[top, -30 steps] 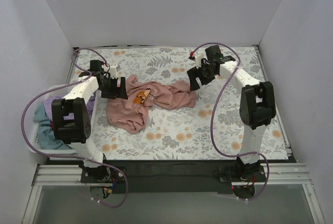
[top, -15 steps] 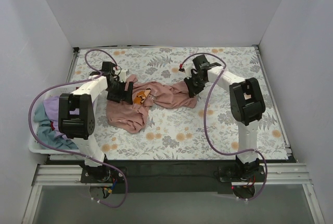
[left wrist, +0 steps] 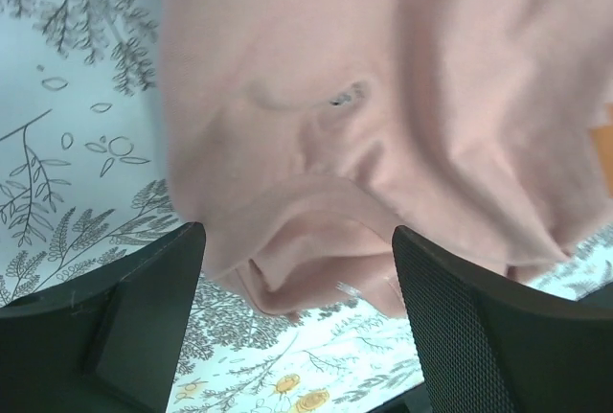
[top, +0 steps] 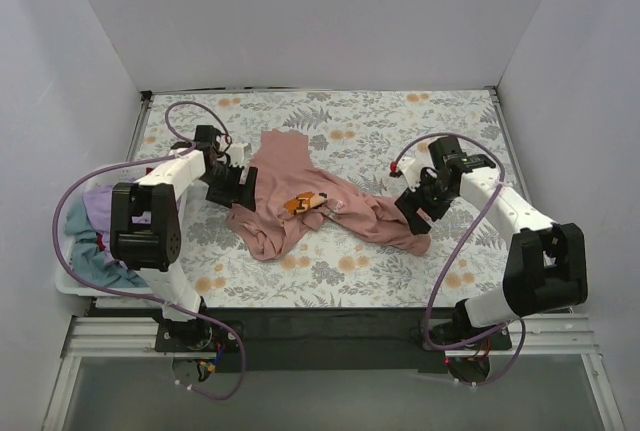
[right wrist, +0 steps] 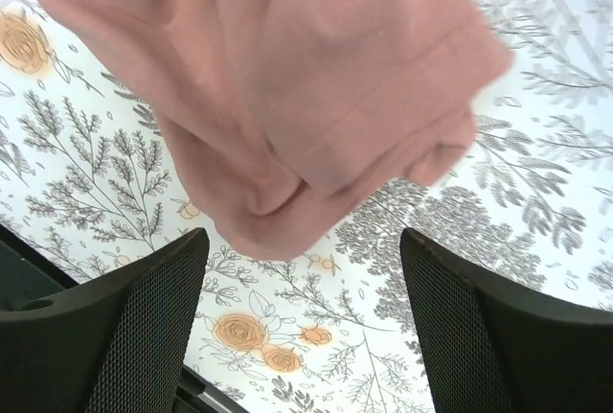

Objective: Fold and stack the t-shirts
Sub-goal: Flatten the tshirt out

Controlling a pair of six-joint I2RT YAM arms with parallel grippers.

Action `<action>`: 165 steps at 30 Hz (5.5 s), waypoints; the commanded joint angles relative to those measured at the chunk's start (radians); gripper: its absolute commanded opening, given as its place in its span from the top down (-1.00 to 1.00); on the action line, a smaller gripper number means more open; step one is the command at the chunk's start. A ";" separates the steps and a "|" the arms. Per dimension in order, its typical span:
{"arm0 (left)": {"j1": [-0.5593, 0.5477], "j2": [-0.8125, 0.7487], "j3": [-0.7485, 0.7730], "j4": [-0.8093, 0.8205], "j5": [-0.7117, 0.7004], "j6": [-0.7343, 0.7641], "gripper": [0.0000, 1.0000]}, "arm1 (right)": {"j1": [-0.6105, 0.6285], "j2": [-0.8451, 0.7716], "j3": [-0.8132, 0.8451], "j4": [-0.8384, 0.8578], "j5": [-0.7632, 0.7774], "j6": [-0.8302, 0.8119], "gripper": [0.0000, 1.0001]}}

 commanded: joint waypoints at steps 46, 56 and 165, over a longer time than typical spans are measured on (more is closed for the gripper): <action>-0.002 0.277 0.530 -0.026 0.070 -0.041 -0.57 | 0.052 0.160 0.252 -0.010 0.080 -0.089 0.97; -0.047 0.441 0.651 0.066 -0.037 -0.031 -0.52 | 0.049 0.179 0.302 -0.014 0.081 -0.080 0.97; 0.249 -1.272 -0.616 -0.310 0.695 1.123 0.14 | -0.138 -0.794 -0.336 0.156 0.042 -0.548 -0.82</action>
